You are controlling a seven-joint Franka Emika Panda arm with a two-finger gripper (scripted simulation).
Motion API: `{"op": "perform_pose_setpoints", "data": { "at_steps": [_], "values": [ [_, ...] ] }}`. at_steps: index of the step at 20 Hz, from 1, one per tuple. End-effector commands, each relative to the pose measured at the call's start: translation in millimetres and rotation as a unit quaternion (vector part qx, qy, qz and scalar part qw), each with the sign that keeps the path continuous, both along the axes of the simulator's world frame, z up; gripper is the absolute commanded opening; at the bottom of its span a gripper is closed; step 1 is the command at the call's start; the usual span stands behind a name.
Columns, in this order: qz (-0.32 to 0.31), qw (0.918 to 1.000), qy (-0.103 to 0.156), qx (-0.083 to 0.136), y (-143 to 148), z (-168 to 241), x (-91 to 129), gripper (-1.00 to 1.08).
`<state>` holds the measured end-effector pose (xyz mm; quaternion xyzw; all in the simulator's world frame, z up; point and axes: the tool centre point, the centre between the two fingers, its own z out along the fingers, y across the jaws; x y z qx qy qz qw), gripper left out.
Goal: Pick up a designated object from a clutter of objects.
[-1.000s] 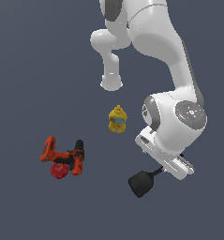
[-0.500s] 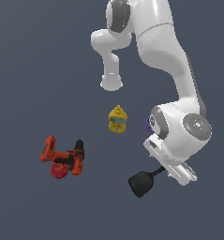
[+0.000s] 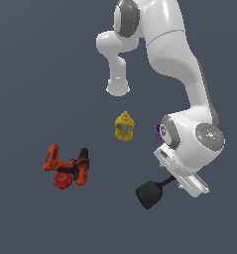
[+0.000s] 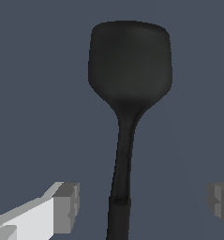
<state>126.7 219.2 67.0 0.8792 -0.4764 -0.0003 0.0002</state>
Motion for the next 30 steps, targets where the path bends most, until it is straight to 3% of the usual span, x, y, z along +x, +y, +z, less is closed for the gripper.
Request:
{"op": "perform_pose_setpoints", "data": {
  "at_steps": [1,10,16,17,30],
  "values": [
    [0.0,1.0,0.0,0.0,-0.1,-3.1,0.0,1.0],
    [-0.002,1.0,0.0,0.0,-0.3,-44.7,-1.0,1.0],
    [-0.002,1.0,0.0,0.0,0.4,-50.0,0.3,1.0],
    [-0.002,1.0,0.0,0.0,0.4,-50.0,0.3,-1.0],
    [-0.002,1.0,0.0,0.0,0.2,-47.6,0.2,-1.0]
  ]
}}
